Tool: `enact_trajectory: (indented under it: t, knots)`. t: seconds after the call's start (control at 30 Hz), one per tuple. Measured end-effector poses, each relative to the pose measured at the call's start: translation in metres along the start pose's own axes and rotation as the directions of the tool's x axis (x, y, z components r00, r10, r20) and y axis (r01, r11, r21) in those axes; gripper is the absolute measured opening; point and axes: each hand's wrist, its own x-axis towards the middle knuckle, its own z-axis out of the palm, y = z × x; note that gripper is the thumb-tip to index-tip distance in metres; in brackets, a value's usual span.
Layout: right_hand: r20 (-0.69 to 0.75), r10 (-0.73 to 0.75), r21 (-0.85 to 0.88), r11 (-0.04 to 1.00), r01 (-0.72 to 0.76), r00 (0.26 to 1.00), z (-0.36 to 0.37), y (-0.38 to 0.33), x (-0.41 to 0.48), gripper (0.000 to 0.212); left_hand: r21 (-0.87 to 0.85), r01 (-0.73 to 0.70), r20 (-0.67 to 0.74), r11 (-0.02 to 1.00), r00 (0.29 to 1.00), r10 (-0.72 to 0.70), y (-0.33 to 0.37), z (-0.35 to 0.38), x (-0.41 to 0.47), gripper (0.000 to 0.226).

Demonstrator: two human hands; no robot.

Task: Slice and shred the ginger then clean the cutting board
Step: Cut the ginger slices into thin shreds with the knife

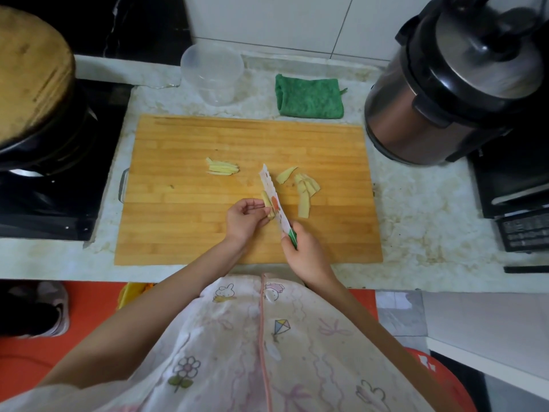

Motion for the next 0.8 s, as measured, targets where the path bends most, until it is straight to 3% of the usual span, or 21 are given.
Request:
enact_trajectory:
  t: [0.2,0.5,0.8]
  knots:
    - [-0.071,-0.098,-0.022,0.995,0.097,0.993,-0.005,-0.006,-0.013,0.018,0.065,-0.04,0.014,0.997,0.999,0.04,-0.005,-0.001,0.001,0.015]
    - [-0.057,-0.075,-0.036,0.997,0.073,0.996,-0.003,-0.006,-0.015,0.025,0.166,-0.108,0.044,0.98,0.994,0.102,-0.012,-0.004,0.006,0.015]
    - [-0.06,-0.088,-0.019,0.996,0.087,0.994,-0.003,-0.007,-0.015,0.016,0.281,-0.158,0.094,0.947,0.986,0.137,-0.013,-0.006,0.007,0.017]
